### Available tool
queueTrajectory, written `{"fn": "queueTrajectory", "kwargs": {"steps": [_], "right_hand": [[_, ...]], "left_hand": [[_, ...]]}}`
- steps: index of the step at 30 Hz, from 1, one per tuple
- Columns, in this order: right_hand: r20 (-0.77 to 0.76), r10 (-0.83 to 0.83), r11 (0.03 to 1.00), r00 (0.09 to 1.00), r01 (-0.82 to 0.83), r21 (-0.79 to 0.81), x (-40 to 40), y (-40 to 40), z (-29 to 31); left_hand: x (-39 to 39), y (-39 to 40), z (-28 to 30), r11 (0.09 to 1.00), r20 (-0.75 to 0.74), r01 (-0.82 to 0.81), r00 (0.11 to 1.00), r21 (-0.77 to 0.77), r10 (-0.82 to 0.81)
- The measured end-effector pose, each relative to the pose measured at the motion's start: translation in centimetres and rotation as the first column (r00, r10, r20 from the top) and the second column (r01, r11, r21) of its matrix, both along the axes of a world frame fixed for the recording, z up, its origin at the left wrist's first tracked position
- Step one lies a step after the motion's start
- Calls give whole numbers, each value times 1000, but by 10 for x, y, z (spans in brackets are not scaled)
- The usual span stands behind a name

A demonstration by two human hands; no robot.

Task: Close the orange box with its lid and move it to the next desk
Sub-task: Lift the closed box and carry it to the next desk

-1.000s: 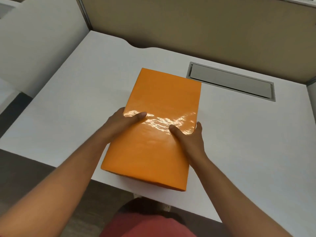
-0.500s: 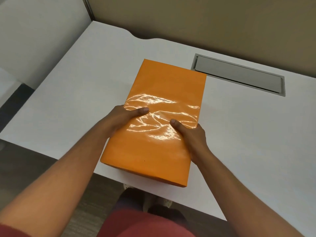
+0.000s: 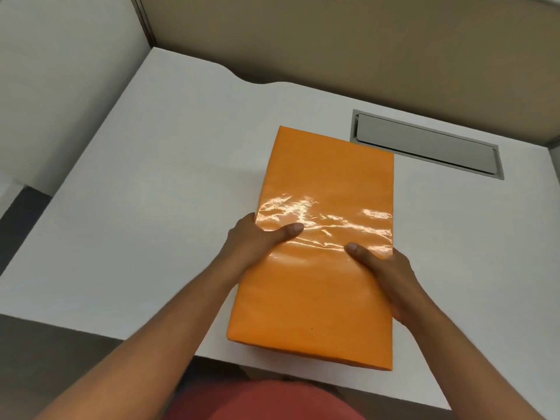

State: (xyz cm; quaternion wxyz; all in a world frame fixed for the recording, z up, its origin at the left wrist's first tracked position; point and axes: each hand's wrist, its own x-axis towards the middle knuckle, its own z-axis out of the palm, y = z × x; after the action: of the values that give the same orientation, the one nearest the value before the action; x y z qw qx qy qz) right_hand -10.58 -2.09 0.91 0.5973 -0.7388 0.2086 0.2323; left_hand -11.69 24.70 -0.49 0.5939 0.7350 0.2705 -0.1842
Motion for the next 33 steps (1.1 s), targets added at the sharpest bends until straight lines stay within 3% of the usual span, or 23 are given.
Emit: {"fn": "queueTrajectory", "kwargs": {"steps": [8,16,27,30,33], "right_hand": [[65,-60,997,996,57,58,41,165,17],[125,15,995,992,-27,94,107,337,17],[57,18,995,998,-23,99,150,435,-17],[69,32,997,997,-37,74,154,437,-22],[71,42,999,997,-41,-16,154,440,-17]], "left_hand": [[53,171,32,997,70,4,997,78,-9],[97,336,59,991,97,-82,993,104,72],[129,431,28,995,61,-73,996,70,69],[129,434,21,985,80,-70,995,155,58],[129,425,26,881,105,-38,994,471,-13]]}}
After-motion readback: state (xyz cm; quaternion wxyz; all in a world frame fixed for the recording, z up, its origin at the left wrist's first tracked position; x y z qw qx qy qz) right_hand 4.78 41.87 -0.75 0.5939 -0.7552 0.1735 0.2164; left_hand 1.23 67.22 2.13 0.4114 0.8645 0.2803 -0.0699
